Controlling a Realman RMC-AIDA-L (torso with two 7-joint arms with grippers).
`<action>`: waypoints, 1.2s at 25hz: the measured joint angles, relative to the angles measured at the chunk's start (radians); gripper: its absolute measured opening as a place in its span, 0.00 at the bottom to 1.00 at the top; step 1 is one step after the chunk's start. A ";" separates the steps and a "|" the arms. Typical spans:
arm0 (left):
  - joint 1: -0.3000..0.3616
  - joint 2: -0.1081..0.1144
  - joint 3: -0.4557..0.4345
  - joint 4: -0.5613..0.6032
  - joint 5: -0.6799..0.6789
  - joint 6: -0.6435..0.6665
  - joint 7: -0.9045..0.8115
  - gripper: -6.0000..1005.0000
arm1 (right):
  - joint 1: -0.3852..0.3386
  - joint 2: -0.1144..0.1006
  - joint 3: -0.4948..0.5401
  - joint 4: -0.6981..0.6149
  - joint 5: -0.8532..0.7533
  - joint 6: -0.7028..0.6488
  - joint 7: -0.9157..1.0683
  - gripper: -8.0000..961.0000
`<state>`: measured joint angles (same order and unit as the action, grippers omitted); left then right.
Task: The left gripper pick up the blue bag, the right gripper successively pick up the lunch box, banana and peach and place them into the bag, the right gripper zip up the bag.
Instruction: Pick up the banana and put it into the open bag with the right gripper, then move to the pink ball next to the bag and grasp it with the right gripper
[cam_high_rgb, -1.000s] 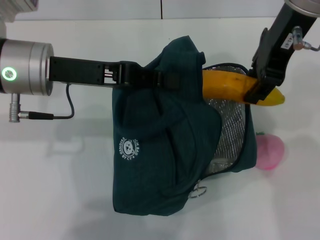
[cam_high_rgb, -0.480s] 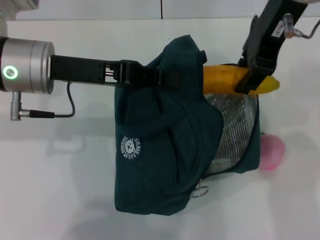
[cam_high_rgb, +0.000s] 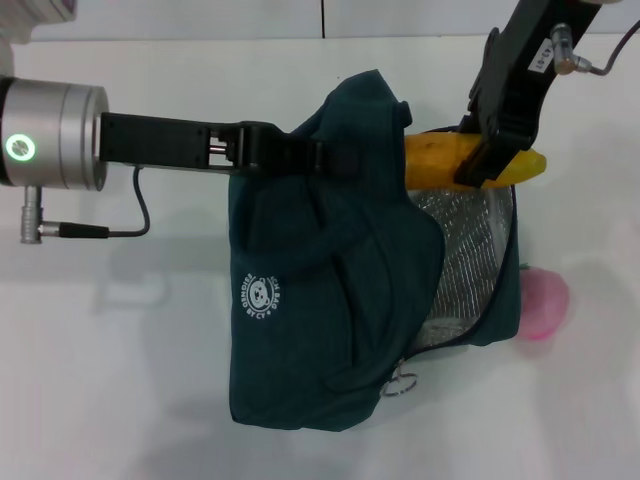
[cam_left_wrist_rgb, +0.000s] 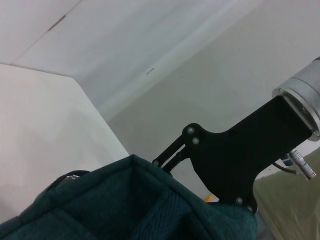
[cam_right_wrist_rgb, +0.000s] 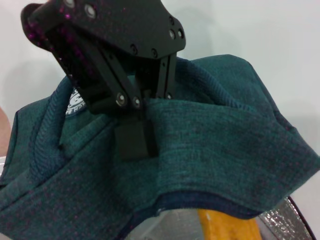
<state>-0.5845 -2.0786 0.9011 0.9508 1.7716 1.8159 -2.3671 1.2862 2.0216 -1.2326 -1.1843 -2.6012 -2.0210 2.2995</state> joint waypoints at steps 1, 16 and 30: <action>0.001 0.000 -0.001 0.000 0.000 0.000 0.000 0.06 | -0.002 0.000 0.000 -0.004 0.000 0.001 0.000 0.46; 0.002 0.007 -0.005 -0.038 0.000 -0.004 0.035 0.06 | -0.037 0.000 -0.001 -0.055 0.000 0.029 -0.001 0.56; 0.018 0.010 -0.009 -0.052 -0.004 -0.008 0.045 0.06 | -0.137 -0.021 0.051 -0.187 -0.019 -0.014 0.009 0.90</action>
<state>-0.5663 -2.0684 0.8925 0.8989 1.7676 1.8084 -2.3218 1.1493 2.0001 -1.1816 -1.3716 -2.6198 -2.0347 2.3087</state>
